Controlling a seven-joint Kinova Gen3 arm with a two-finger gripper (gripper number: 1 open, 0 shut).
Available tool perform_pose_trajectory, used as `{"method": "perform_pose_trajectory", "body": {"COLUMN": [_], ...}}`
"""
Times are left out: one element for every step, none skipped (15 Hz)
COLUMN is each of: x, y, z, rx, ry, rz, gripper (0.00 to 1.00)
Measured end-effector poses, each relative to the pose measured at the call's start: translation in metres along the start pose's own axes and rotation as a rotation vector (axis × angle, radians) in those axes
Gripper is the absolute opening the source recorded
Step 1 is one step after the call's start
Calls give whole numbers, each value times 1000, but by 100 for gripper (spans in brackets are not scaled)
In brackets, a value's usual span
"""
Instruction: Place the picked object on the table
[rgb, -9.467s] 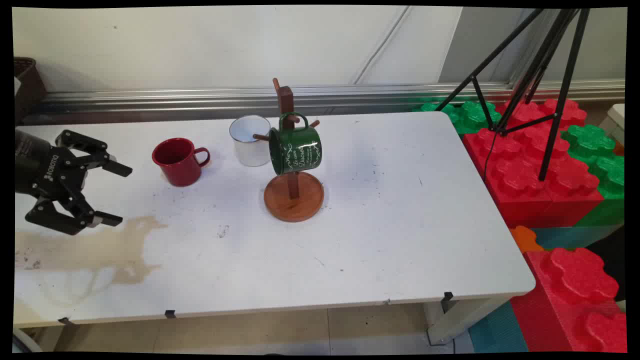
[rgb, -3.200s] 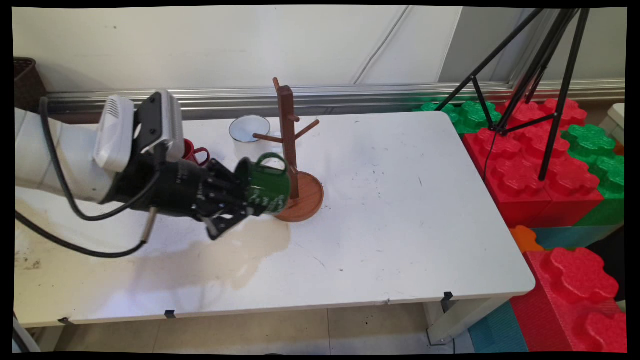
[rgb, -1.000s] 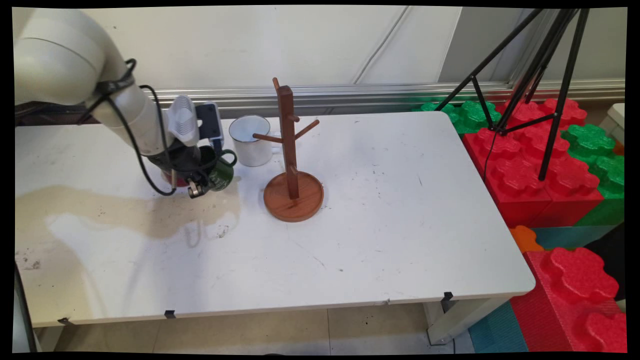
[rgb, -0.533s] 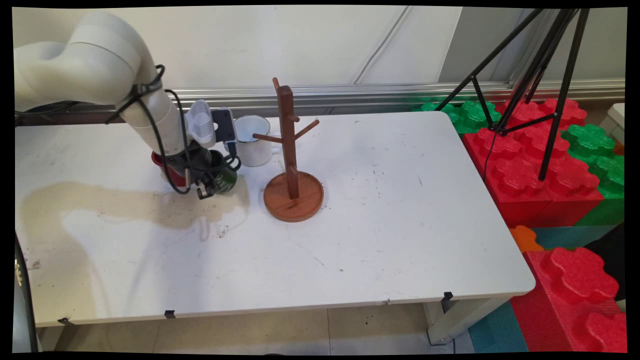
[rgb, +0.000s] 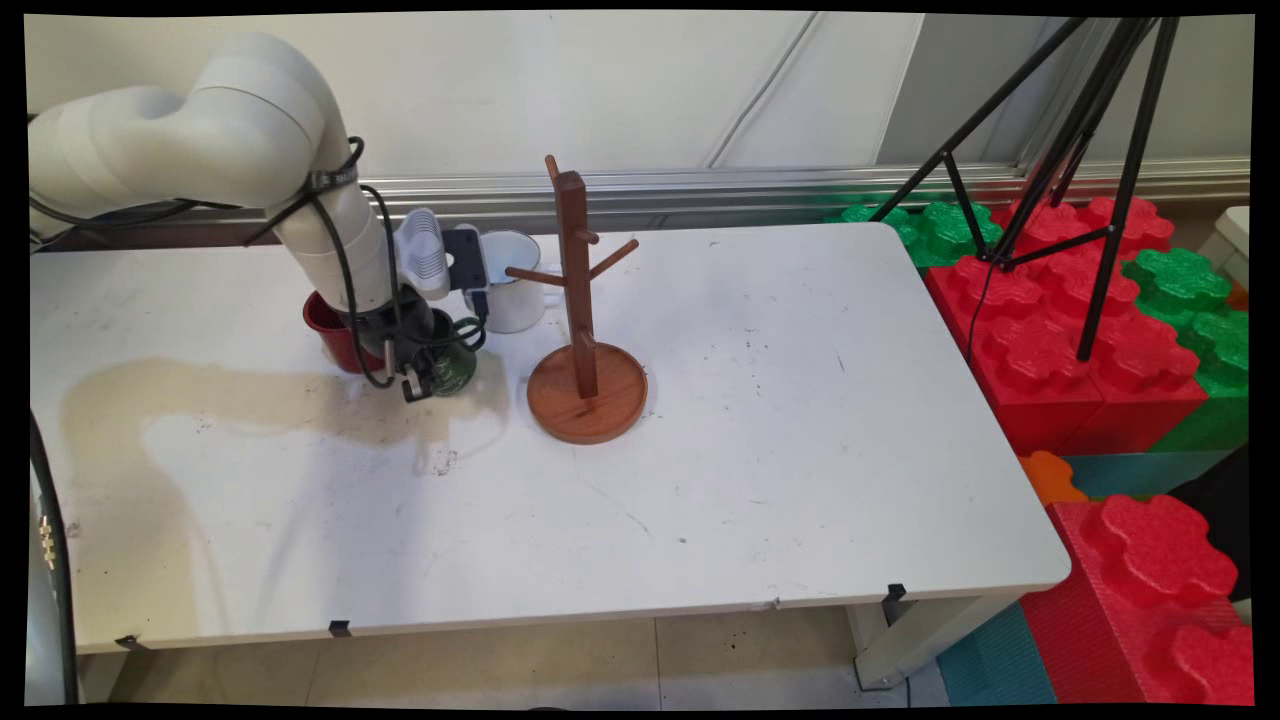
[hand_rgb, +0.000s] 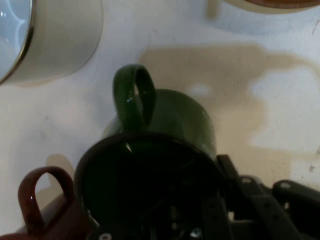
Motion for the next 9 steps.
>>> {"method": "perform_pose_trajectory", "body": {"x": [1,2,4,5,6,7,8,8,8], "y": [0,-1,-1,-2,-2,-3,-4,-4,-4], "z": [1,2,3,4,4,5,5,5,5], "rx": [-2,-3,-5,-4,-3,-2,-1,0,1], "ry": [-3,-6,-9,-10,-11,-11,-10,-9,-7], "rz": [1,2,3,3,3,4,4,6,8], "gripper": [0,100,100,100,100,100,100,100,100]}}
